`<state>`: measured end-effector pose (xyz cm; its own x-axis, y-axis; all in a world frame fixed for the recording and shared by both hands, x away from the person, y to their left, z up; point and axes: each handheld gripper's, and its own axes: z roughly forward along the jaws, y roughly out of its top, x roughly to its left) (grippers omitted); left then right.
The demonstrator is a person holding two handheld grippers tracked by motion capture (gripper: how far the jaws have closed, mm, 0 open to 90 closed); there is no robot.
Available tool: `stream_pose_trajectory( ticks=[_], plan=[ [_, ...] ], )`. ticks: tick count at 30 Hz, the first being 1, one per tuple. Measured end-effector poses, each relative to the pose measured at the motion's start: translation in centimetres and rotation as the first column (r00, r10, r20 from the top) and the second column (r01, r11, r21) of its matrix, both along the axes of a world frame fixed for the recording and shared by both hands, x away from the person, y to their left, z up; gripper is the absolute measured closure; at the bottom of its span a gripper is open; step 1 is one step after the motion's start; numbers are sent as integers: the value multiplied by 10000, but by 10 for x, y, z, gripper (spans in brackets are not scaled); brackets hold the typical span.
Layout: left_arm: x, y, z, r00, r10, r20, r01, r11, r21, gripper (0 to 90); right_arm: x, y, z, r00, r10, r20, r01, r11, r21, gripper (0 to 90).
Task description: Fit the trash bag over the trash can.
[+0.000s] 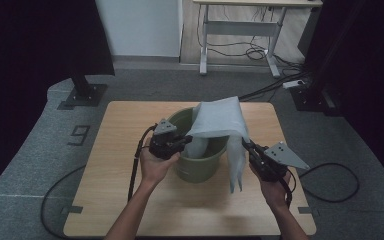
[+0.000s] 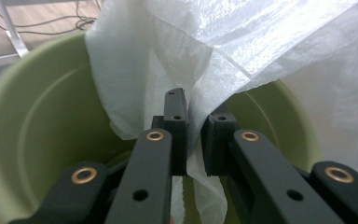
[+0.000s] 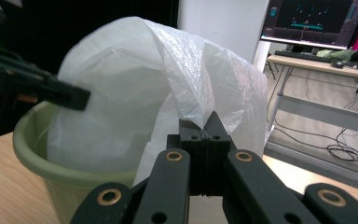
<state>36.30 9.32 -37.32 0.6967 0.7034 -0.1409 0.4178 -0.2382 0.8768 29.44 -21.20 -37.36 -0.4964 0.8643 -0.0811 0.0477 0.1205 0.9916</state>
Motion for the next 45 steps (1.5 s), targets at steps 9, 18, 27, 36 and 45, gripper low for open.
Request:
stream_pose_trajectory(
  ticks=[9,18,27,36,45],
  plan=[
    [-12,1,9,9982,-316,514,320,9995,-68,456,7,-1,1,9999,6,-152,-11,9996,-292,880],
    [-19,5,20,9955,-354,879,398,9980,-485,382,13,-3,-1,9991,-134,-391,123,9995,-292,879],
    [-19,-2,26,9949,-512,865,572,9960,-688,374,13,3,-1,9988,75,-482,-92,9993,-359,879],
    [-23,-21,25,9902,-983,990,1034,9935,-476,353,12,20,-1,9973,516,-519,-549,9965,-630,878],
    [-19,-19,16,9933,-585,1000,613,9978,-254,488,12,26,-8,9950,728,-688,-786,9932,-863,853]
  ],
)
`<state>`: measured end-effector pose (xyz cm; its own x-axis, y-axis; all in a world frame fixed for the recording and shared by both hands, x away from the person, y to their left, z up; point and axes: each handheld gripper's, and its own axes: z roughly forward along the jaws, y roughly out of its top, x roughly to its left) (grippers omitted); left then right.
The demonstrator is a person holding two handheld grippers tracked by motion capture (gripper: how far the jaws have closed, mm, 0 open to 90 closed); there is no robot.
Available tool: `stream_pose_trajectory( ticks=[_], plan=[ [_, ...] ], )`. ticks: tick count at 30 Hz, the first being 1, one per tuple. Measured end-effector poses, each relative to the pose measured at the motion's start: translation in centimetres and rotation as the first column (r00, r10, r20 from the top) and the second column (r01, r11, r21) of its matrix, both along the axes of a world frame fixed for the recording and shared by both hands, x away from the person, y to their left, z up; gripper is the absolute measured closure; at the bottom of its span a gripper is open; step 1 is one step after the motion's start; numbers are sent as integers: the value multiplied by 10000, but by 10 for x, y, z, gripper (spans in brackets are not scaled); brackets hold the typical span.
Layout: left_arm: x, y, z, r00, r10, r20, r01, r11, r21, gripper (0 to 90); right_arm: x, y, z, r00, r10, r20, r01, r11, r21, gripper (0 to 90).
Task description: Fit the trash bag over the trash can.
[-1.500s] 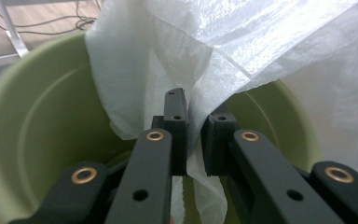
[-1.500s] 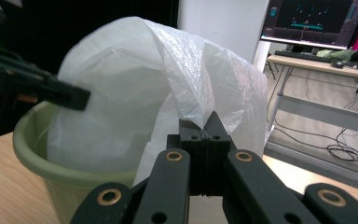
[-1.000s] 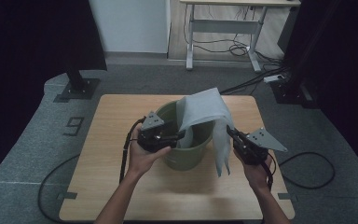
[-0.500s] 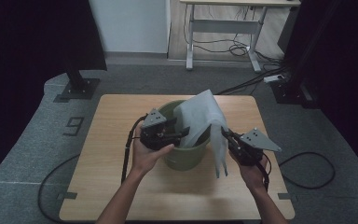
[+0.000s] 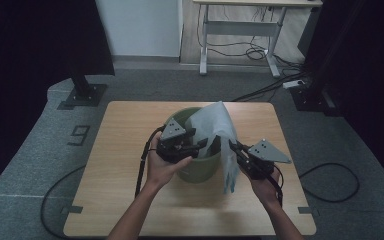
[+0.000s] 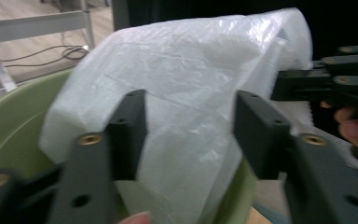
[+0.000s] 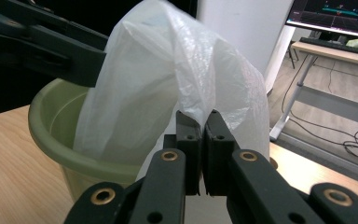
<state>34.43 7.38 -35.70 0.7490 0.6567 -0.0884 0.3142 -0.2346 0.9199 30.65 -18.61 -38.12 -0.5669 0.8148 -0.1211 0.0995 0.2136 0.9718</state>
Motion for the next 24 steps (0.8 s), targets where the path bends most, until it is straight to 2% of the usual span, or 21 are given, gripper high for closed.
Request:
stream_pose_trajectory(
  ticks=[1,4,8,12,15,16,17,19,21,24],
  plan=[
    [2,0,-3,10000,-1,-59,1,10000,-50,560,1,1,-2,10000,57,-66,-57,10000,26,849],
    [3,-1,-5,9999,-49,-101,48,10000,-43,634,1,3,-3,9998,156,-102,-155,9999,69,848],
    [6,-5,-9,9985,-429,-352,433,9990,106,753,1,4,-4,9996,218,-164,-214,9995,222,846],
    [6,-3,-10,9971,-562,-504,559,9984,-81,865,0,5,-6,9991,383,-188,-376,9987,334,831],
    [7,5,-10,9969,-539,-567,527,9983,-230,892,-2,3,-8,9978,629,-206,-618,9969,496,796],
    [7,9,-10,9967,-536,-610,517,9982,-316,894,-3,-1,-8,9952,962,-182,-945,9926,768,747],
    [8,17,-10,9964,-464,-709,436,9982,-402,895,-3,-2,-7,9940,1078,-194,-1058,9906,863,729],
    [9,21,-10,9965,-394,-740,365,9985,-398,896,-5,-5,-5,9919,1266,-111,-1250,9874,967,715],
    [10,32,-11,9966,-201,-793,166,9989,-445,896,-8,-8,-4,9899,1418,-22,-1408,9845,1043,667],
    [11,39,-12,9962,-128,-864,80,9984,-565,896,-13,-14,-2,9887,1495,110,-1497,9807,1256,635]
  ],
)
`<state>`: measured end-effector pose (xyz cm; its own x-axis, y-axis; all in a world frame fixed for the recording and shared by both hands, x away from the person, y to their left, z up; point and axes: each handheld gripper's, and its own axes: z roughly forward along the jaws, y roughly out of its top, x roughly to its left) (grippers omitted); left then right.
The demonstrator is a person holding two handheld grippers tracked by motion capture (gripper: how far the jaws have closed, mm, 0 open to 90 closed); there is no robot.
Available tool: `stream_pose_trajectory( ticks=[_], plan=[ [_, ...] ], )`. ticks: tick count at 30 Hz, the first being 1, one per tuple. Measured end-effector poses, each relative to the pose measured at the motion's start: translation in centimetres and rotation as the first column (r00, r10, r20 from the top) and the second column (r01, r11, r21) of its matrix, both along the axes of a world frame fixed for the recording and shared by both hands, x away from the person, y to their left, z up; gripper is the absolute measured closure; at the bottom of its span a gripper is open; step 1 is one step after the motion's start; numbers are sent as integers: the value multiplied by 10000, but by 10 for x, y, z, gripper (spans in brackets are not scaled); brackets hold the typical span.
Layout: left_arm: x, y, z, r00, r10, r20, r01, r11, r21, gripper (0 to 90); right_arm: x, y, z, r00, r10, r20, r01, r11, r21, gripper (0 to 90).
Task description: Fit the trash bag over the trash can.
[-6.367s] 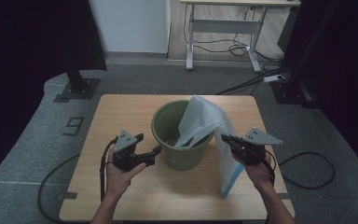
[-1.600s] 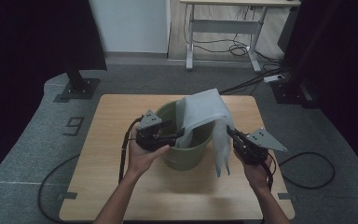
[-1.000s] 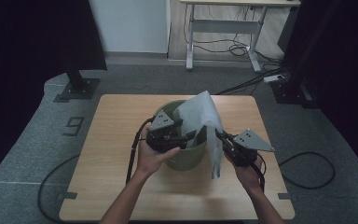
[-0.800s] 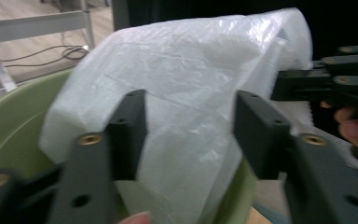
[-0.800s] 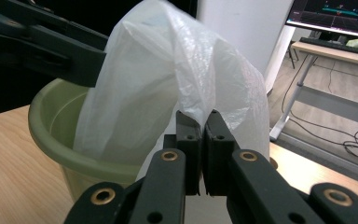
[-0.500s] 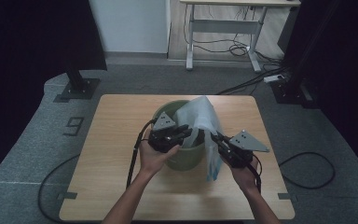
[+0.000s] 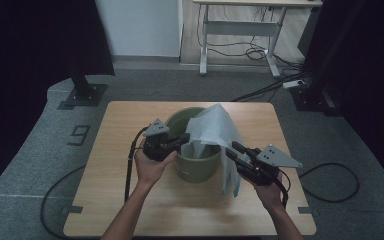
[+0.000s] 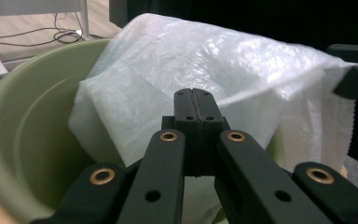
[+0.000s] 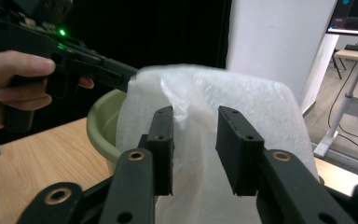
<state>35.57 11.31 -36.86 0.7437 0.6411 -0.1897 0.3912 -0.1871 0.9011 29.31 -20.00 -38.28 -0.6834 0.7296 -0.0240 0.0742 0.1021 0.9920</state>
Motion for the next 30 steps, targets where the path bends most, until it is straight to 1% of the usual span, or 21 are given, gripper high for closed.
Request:
stream_pose_trajectory(
  ticks=[1,2,6,7,8,9,10,13,14,15,17,19,21,22,23,25,26,27,28,30],
  plan=[
    [1,5,-2,10000,69,-65,-69,10000,-55,897,-2,-2,0,10000,7,14,-7,10000,87,624],
    [1,7,-2,9999,74,-91,-74,10000,-57,897,-3,-5,0,10000,-10,50,9,9999,147,616],
    [0,6,-4,9999,-85,-144,83,9998,-152,896,-5,-10,-1,10000,-79,6,79,9998,182,620],
    [-2,3,-4,9999,-166,-40,166,9998,-78,896,-4,-12,-4,9999,-108,-97,109,9999,90,644],
    [-2,3,-4,9999,-166,-40,166,9998,-78,896,-3,-12,-6,9999,-63,-149,64,10000,73,644],
    [-4,-1,-3,9998,-171,80,171,9998,117,896,-2,-12,-7,9998,-55,-189,56,10000,59,642],
    [-4,-1,-3,9998,-159,114,157,9997,194,896,-1,-13,-8,9998,-66,-203,68,10000,60,637],
    [-3,0,-2,9999,-138,95,136,9997,206,896,1,-17,-11,9994,-182,-287,184,9998,42,600],
    [-3,1,-2,9999,-88,82,87,9998,193,896,1,-17,-11,9994,-182,-287,184,9998,42,600],
    [-2,5,-2,10000,7,53,-8,9999,114,896,5,-21,-14,9986,-278,-459,279,9996,32,582],
    [-2,7,-1,9999,76,66,-76,9999,67,896,6,-23,-16,9981,-297,-537,299,9995,32,569],
    [-1,11,-1,9998,206,51,-206,9998,12,896,6,-27,-22,9965,-251,-802,259,9996,93,520],
    [-1,12,-2,9998,222,12,-222,9998,8,896,2,-24,-25,9968,-173,-776,176,9998,28,478],
    [-1,12,-2,9998,222,12,-222,9998,8,896,2,-24,-25,9968,-173,-776,176,9998,28,478],
    [-2,11,-3,9998,189,27,-189,9998,-51,896,-5,-19,-28,9974,-139,-711,131,9998,-116,443],
    [-3,10,-4,9999,127,31,-127,9998,-164,890,-9,-15,-32,9969,-164,-776,159,9999,-61,412],
    [-3,10,-4,9999,127,31,-127,9998,-164,882,-9,-15,-32,9969,-164,-776,159,9999,-61,412],
    [-5,8,-5,9999,79,71,-78,9999,-132,878,-12,-12,-37,9957,-141,-919,143,9999,9,392],
    [-5,8,-5,9999,79,71,-78,9999,-132,876,-12,-12,-37,9957,-141,-919,143,9999,9,392],
    [-6,5,-5,10000,24,82,-23,9999,-105,875,-14,-8,-41,9952,1,-983,-8,10000,-73,386]
  ],
)
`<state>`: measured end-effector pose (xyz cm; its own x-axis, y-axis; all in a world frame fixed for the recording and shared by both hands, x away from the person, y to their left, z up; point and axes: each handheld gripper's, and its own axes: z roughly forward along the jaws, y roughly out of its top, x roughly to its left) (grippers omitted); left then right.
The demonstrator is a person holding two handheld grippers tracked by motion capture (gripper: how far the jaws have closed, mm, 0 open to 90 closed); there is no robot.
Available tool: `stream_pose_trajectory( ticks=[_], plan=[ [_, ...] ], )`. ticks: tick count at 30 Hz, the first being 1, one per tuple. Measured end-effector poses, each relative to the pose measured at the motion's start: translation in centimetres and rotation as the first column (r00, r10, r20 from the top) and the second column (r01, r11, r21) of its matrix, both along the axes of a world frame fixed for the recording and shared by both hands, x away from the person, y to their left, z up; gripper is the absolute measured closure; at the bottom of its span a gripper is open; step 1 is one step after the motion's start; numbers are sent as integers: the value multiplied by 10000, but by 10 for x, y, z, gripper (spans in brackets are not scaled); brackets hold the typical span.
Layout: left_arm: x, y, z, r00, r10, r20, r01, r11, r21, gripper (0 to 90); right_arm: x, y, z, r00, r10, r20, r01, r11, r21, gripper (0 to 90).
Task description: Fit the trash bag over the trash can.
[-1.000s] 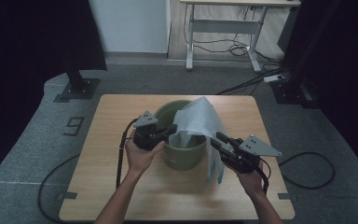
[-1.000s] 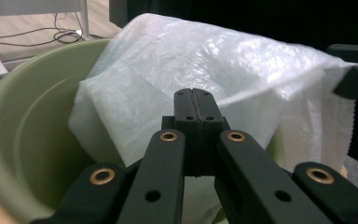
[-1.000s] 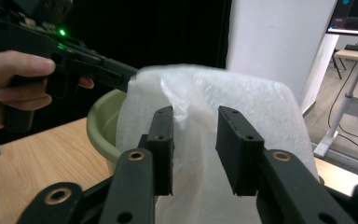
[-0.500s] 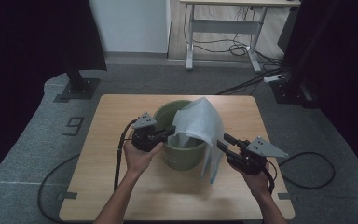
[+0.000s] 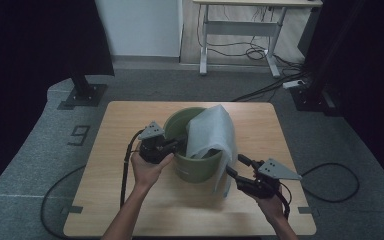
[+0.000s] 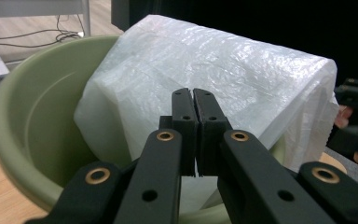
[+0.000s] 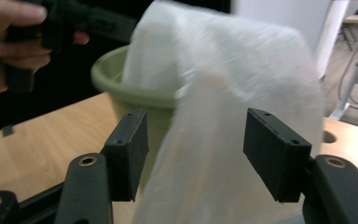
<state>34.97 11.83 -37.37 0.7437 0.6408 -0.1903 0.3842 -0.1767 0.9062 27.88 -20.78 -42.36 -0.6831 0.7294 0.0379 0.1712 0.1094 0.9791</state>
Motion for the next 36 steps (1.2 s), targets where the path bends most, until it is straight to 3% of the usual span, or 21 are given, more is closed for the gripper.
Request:
stream_pose_trajectory(
  ticks=[1,6,8,9,10,16,17,18,22,25,27,28,29,31,36],
  plan=[
    [0,-2,0,10000,-15,-24,15,10000,13,874,0,6,-4,10000,-3,2,3,9996,-293,376],
    [0,-4,0,9999,-89,-55,89,10000,-25,868,7,16,-11,9995,-95,-300,75,9978,-664,451],
    [-1,-4,1,9998,-206,-82,206,9998,-43,862,11,17,-15,9994,-211,-285,186,9963,-843,659],
    [-3,-6,2,9987,-514,-16,514,9987,-40,823,13,16,-15,9990,-443,46,445,9943,-969,817],
    [-5,-7,3,9984,-541,151,540,9985,52,785,14,15,-13,9986,-508,162,522,9938,-982,860],
    [-14,-17,11,9953,-650,712,651,9979,18,569,13,18,10,9959,-557,713,644,9899,-1264,882],
    [-15,-20,12,9945,-691,781,687,9976,84,569,13,20,15,9953,-534,812,640,9889,-1342,882],
    [-17,-23,13,9939,-722,833,711,9973,156,494,14,24,25,9948,-430,924,566,9871,-1496,882],
    [-20,-36,15,9932,-661,953,617,9969,478,375,17,30,36,9949,-375,938,517,9868,-1532,882],
    [-19,-44,15,9924,-701,1008,642,9961,609,347,20,34,39,9952,-325,919,472,9855,-1631,882],
    [-16,-52,12,9934,-489,1042,412,9963,755,364,21,37,37,9960,-264,848,401,9858,-1630,881],
    [-16,-52,12,9934,-489,1042,412,9963,755,403,21,37,37,9960,-264,848,401,9858,-1630,881],
    [-13,-55,9,9939,-99,1102,15,9971,759,451,21,36,35,9967,-152,798,279,9867,-1601,881],
    [-11,-56,8,9936,163,1119,-239,9975,671,567,20,35,34,9974,-51,719,162,9878,-1546,880],
    [-9,-54,7,9957,57,921,-103,9987,490,814,18,30,33,9974,136,712,-32,9895,-1448,864]
  ],
)
